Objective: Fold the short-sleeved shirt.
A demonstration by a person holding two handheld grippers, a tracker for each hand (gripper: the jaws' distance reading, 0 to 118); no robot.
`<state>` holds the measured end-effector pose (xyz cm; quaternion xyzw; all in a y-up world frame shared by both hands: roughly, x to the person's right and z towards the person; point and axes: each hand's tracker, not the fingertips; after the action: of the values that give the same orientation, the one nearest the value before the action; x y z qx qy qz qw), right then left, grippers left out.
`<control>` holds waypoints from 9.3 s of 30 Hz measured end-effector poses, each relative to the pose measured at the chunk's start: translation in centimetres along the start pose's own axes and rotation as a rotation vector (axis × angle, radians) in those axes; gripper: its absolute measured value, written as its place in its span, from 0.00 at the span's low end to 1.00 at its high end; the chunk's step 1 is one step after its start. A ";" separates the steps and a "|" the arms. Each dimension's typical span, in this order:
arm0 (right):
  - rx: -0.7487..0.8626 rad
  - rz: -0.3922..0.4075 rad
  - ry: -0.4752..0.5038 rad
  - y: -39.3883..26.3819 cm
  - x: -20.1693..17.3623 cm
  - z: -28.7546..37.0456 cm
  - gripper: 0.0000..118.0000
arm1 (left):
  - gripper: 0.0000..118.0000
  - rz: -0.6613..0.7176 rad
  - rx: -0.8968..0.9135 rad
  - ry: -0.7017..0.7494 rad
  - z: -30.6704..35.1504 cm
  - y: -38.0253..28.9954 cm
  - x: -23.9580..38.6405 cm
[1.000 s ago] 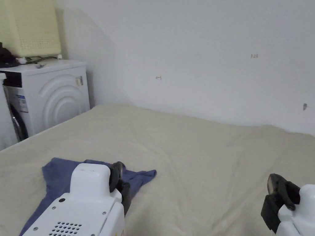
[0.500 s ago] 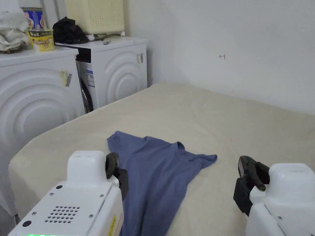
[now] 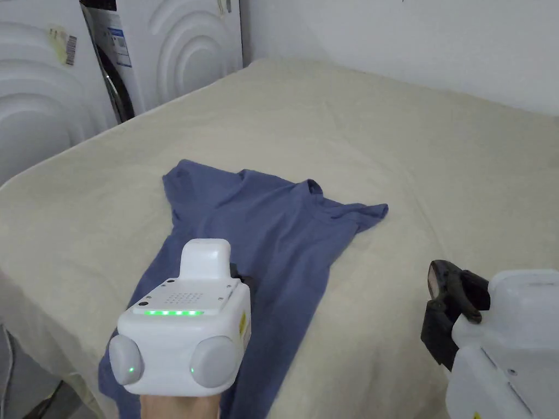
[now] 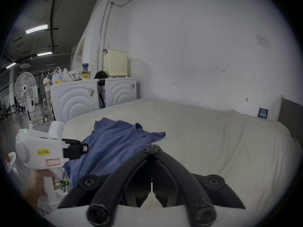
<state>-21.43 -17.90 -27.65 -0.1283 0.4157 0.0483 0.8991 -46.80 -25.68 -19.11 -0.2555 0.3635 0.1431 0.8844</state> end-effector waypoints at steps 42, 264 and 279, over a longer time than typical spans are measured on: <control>-0.089 -0.037 -0.007 -0.6 2.8 0.9 0.00 | 0.05 -0.016 -0.159 -0.007 -1.8 2.3 0.2; -0.366 -0.580 -0.493 -3.8 44.0 20.9 0.03 | 0.03 -0.312 0.039 -0.210 4.1 11.0 14.7; -0.423 -0.673 -0.476 -13.6 38.0 23.4 0.46 | 0.17 -0.309 -0.250 -0.180 2.1 -0.8 8.1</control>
<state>23.09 -25.38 -39.41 -0.4221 0.1139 -0.1343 0.8893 -39.64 -24.66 -23.34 -0.4021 0.2190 0.0723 0.8861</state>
